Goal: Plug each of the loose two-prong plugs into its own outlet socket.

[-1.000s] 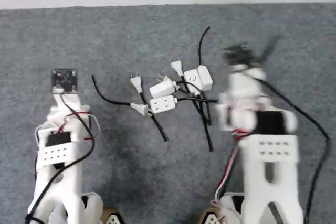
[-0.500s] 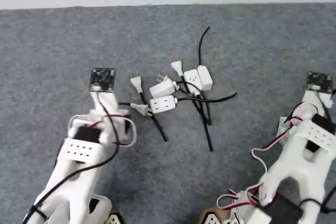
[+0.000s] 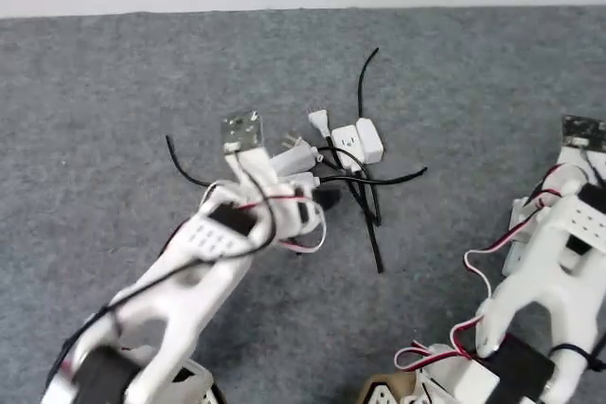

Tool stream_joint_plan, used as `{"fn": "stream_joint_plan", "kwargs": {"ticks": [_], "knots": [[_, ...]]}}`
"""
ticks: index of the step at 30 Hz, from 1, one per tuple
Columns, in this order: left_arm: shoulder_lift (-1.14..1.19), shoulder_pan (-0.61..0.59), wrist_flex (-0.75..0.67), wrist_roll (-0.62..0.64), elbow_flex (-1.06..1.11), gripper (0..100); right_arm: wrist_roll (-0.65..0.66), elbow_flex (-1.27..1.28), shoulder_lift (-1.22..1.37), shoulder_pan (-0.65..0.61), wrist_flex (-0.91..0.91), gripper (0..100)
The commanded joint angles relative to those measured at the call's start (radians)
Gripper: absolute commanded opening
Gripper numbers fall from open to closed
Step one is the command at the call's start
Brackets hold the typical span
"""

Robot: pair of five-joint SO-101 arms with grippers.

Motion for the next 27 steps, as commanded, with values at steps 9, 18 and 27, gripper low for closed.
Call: {"fn": "stream_joint_plan", "kwargs": {"ticks": [9,18,27], "knots": [[0.442,0.002,0.097,0.203,-0.438,29,-0.035,-0.072,-0.007,-0.031,-0.022,22.1],[0.485,-0.035,0.173,0.245,-0.492,29,-0.035,-0.071,-0.005,-0.099,-0.027,22.1],[0.485,-0.037,0.296,0.249,-0.492,29,-0.035,-0.066,-0.001,-0.153,-0.044,22.1]]}}
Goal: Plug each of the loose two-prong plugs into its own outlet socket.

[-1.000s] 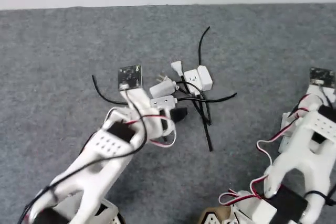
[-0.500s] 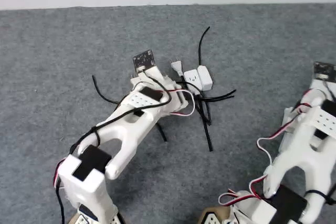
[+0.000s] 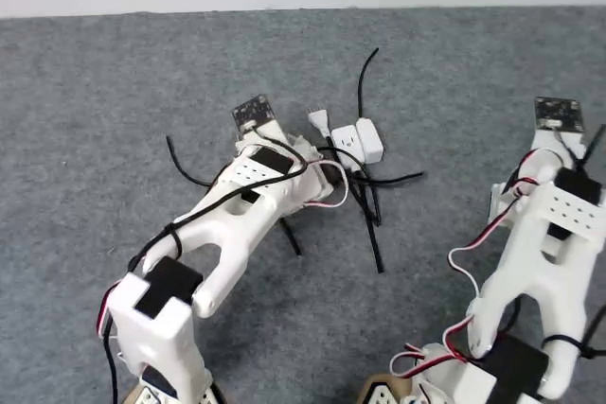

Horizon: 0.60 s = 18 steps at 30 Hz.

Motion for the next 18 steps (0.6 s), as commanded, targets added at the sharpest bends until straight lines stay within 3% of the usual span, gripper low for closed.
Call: {"fn": "stream_joint_plan", "kwargs": {"ticks": [1,18], "knots": [[-0.005,-0.009,0.026,0.009,-0.024,29,-0.009,-0.060,0.008,-0.033,-0.018,22.1],[0.003,-0.100,-0.051,0.005,-0.051,29,-0.009,-0.063,0.176,-0.050,-0.107,22.0]]}}
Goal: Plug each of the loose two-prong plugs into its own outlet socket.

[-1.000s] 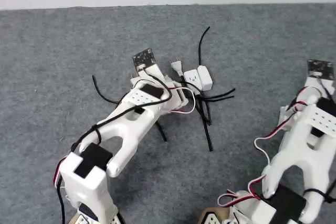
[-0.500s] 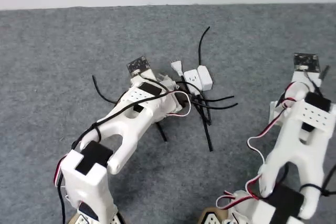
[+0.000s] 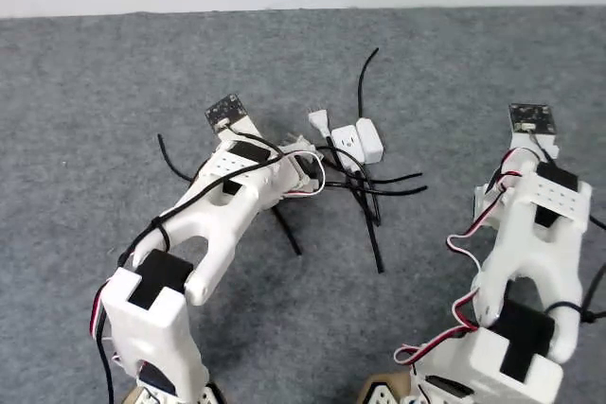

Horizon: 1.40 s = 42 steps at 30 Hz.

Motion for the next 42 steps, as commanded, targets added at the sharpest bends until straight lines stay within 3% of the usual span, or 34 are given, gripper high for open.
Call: {"fn": "stream_joint_plan", "kwargs": {"ticks": [1,5,11,17,21,27,34,42], "knots": [[-0.009,-0.003,-0.025,0.002,-0.051,29,-0.012,-0.061,-0.004,-0.010,-0.012,22.0],[-0.008,0.003,-0.051,-0.048,-0.047,24,-0.012,-0.061,-0.004,-0.010,-0.010,22.0],[-0.008,0.083,-0.063,-0.230,-0.051,1,-0.012,-0.061,-0.005,-0.012,-0.013,22.0],[-0.009,0.100,-0.058,-0.270,-0.051,5,0.011,-0.061,-0.005,-0.013,-0.015,22.0],[-0.018,0.100,-0.021,-0.322,-0.064,15,0.037,-0.061,0.001,-0.013,-0.015,22.0],[-0.012,0.100,0.040,-0.147,-0.117,33,0.037,-0.057,0.004,-0.033,-0.016,22.0],[0.002,0.025,-0.095,-0.112,-0.071,35,0.037,-0.057,0.004,-0.039,-0.015,22.0],[0.044,0.008,-0.015,-0.028,-0.104,35,0.037,-0.061,0.001,-0.038,-0.015,22.0]]}}
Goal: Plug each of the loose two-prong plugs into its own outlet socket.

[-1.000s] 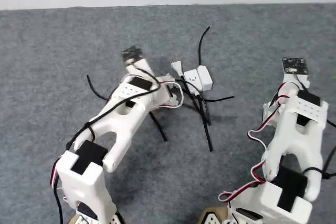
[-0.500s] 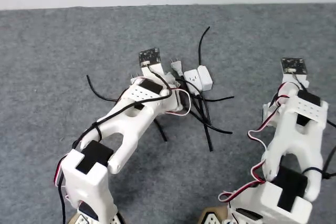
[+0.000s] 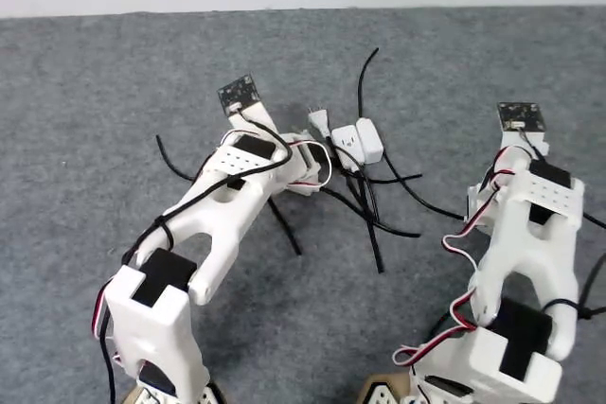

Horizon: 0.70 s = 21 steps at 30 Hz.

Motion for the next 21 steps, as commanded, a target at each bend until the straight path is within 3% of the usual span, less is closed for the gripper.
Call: {"fn": "stream_joint_plan", "kwargs": {"ticks": [1,9,21], "knots": [[0.014,-0.009,0.048,0.054,-0.030,35,0.012,-0.061,-0.001,-0.007,-0.016,22.0],[0.017,0.055,0.206,0.051,-0.081,35,0.009,-0.060,0.002,-0.008,-0.041,22.0],[0.029,0.058,0.101,0.005,-0.064,35,0.011,-0.057,0.004,-0.007,-0.051,22.0]]}}
